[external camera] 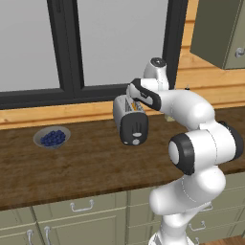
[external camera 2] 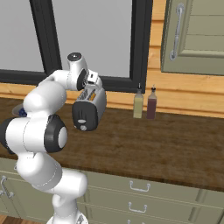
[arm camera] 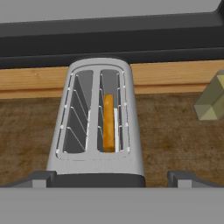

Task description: Start the toaster. Once the lever pops up, take the bread to the plate on the dining counter.

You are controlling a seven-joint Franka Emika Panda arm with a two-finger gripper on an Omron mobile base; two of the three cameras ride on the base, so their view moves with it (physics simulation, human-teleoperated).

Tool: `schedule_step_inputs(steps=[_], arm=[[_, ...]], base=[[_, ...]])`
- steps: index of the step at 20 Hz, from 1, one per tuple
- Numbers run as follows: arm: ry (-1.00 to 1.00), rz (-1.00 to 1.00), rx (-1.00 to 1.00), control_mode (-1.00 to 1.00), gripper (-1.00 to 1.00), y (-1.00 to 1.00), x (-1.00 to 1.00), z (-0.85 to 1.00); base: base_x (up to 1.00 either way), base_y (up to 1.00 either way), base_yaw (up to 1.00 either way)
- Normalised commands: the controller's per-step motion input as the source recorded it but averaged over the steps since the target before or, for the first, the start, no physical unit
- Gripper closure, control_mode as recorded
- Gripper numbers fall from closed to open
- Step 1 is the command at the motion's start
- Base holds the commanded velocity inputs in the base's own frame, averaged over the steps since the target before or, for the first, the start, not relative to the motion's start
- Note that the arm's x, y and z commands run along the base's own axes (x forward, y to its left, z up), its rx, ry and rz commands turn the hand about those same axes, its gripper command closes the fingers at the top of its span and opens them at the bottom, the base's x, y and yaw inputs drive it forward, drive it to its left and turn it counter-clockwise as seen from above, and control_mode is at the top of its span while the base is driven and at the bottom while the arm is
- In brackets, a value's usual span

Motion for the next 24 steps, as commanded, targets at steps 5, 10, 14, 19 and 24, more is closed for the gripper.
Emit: schedule_step_inputs(steps=[5, 10, 14, 19, 24], arm=[[0.00, 0.00, 0.00, -1.00, -1.00, 0.00, 0.00, 0.00], [0.00, 0.00, 0.00, -1.00, -1.00, 0.00, 0.00, 0.00], [0.00, 0.00, 0.00, -1.00, -1.00, 0.00, 0.00, 0.00], [0.00, 0.00, 0.00, -1.00, -1.00, 0.00, 0.00, 0.00], [0.00, 0.00, 0.00, -1.00, -1.00, 0.00, 0.00, 0.00]], base=[[0.00, 0.00, 0.00], [0.00, 0.00, 0.00], [0.00, 0.00, 0.00], [0.00, 0.00, 0.00], [0.00, 0.00, 0.00]])
